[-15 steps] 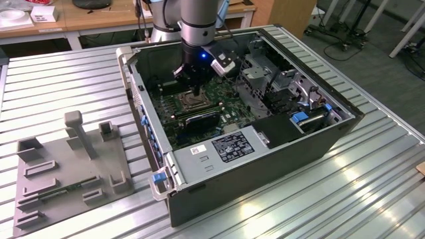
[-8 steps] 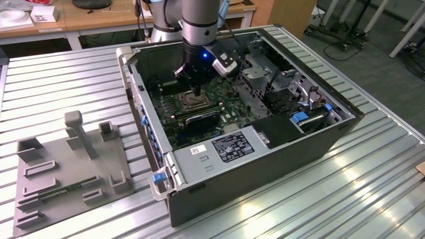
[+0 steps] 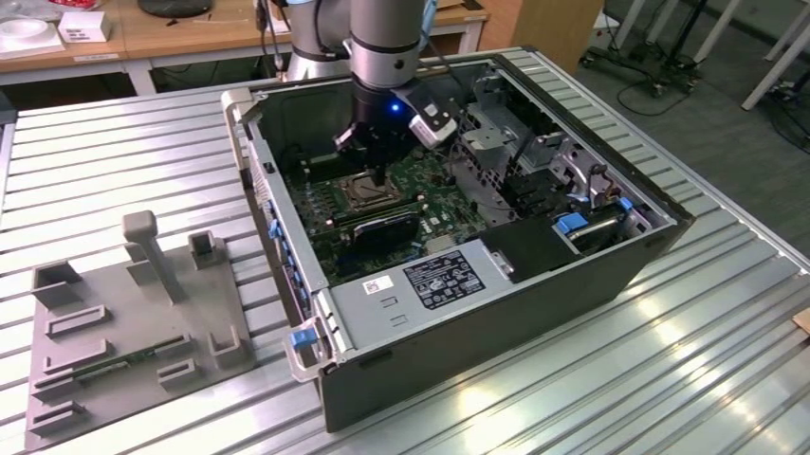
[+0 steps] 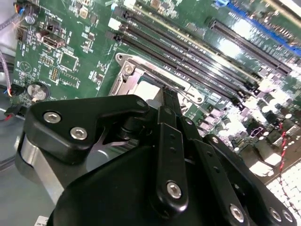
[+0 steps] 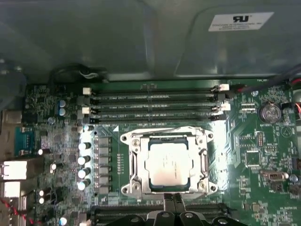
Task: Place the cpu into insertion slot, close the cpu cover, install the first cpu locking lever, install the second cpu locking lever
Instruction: 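Install the second cpu locking lever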
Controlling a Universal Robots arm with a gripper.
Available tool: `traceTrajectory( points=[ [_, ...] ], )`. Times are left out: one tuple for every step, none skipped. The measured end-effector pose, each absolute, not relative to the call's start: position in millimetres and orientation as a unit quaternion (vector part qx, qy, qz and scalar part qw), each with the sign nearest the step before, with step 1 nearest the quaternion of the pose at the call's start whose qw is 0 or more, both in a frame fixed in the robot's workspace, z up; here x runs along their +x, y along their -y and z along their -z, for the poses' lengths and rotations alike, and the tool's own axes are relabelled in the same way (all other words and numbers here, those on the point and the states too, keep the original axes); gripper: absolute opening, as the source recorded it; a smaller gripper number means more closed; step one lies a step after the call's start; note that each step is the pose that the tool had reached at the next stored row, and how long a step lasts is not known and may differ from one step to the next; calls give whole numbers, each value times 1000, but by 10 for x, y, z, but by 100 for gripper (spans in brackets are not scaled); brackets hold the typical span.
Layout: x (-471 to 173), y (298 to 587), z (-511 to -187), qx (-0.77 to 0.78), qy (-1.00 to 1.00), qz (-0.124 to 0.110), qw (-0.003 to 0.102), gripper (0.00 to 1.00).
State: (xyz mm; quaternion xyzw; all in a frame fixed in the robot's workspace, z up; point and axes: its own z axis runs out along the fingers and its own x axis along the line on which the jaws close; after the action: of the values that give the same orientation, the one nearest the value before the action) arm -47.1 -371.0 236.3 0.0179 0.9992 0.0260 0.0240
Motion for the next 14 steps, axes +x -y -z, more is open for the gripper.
traceTrajectory(
  points=[
    [-471,3724,-2367,18,-999,-26,24,11],
    [-471,3735,-2368,18,-999,-26,24,11],
    [-471,3744,-2369,18,-999,-26,24,11],
    [-471,3749,-2369,18,-999,-26,24,11],
    [-471,3754,-2369,18,-999,-26,24,11],
    [-471,3762,-2369,18,-999,-26,24,11],
    [-471,3768,-2369,18,-999,-26,24,11],
    [-471,3772,-2369,18,-999,-26,24,11],
    [-471,3777,-2369,18,-999,-26,24,11],
    [-471,3781,-2369,18,-999,-26,24,11],
    [-474,3783,-2369,18,-999,-26,24,11],
    [-478,3783,-2369,18,-999,-26,24,11],
    [-478,3783,-2369,18,-999,-26,24,11],
    [-479,3783,-2369,18,-999,-26,24,11]
  ],
)
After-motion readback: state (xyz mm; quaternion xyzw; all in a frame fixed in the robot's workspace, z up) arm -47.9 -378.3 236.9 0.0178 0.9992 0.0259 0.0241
